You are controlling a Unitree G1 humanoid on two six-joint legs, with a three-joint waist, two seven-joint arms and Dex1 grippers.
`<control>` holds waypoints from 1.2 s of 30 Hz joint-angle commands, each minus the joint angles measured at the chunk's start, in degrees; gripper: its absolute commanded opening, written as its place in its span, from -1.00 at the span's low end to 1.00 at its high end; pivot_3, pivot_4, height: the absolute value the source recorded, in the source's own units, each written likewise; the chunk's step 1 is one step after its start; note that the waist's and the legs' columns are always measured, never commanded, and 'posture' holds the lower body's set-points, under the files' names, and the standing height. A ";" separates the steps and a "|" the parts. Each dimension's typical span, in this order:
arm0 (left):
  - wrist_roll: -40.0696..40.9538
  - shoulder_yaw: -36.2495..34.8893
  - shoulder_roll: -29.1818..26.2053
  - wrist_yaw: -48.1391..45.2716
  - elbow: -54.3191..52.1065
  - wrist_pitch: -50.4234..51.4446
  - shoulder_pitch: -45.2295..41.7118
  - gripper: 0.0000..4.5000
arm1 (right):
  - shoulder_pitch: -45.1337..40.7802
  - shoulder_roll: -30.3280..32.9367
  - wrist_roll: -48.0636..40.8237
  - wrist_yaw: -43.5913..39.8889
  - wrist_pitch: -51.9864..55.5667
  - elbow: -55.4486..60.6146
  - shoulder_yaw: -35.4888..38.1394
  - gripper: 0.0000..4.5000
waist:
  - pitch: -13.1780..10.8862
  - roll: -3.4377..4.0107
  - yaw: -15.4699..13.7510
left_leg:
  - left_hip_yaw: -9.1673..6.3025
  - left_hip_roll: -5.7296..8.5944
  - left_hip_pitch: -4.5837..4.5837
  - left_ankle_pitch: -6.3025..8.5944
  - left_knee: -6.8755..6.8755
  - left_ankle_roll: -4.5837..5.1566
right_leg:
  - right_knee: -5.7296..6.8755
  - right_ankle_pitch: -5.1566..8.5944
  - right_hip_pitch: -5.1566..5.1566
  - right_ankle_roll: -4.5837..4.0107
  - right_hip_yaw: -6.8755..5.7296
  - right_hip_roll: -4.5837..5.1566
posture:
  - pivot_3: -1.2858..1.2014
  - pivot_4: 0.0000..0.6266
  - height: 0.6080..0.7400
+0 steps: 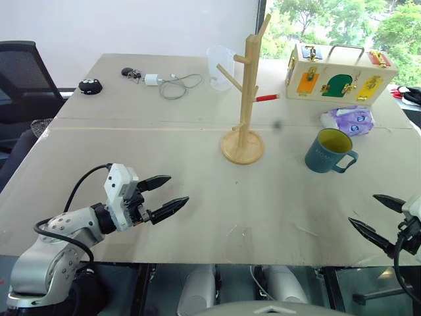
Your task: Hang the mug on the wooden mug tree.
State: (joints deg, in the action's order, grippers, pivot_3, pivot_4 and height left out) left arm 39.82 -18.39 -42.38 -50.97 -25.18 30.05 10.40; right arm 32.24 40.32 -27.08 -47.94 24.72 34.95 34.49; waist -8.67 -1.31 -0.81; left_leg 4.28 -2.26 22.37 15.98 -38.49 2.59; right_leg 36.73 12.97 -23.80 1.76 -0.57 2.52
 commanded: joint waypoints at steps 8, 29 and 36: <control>10.33 -1.24 -1.76 -5.78 -1.69 3.48 -8.20 1.00 | -11.10 -5.38 2.96 22.52 16.67 10.11 -7.33 0.96 | 0.06 0.09 0.04 | -0.05 0.00 0.02 -0.01 -0.06 -0.01 | 0.06 -0.04 -0.02 -0.06 -0.05 0.03 | 0.03 -0.52 1.00; 9.04 2.39 -3.50 -9.89 -8.01 -0.18 -9.50 1.00 | -26.62 -21.04 13.43 42.13 17.71 -1.62 -17.79 0.17 | 0.03 0.10 0.17 | -0.01 0.05 0.22 -0.01 -0.04 -0.01 | 0.04 -0.14 -0.23 -0.20 0.04 -0.38 | 0.03 -0.52 1.00; 10.06 2.54 -4.71 -9.88 -9.52 0.72 -9.81 1.00 | -31.51 -22.86 14.28 43.12 16.62 -5.84 -18.18 0.17 | 0.03 0.11 0.22 | 0.02 0.04 0.22 -0.02 -0.04 -0.02 | 0.05 -0.14 -0.25 -0.20 0.07 -0.40 | 0.03 -0.52 1.00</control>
State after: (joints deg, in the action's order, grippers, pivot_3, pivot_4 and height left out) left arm 48.73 -15.23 -46.30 -60.78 -32.26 30.81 0.97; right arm 1.76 17.51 -13.22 -5.34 43.05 28.76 16.00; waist -8.64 -1.20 -0.58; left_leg 4.29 -2.22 22.59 15.97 -38.53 2.57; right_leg 36.78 12.83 -24.05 1.56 -0.51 2.12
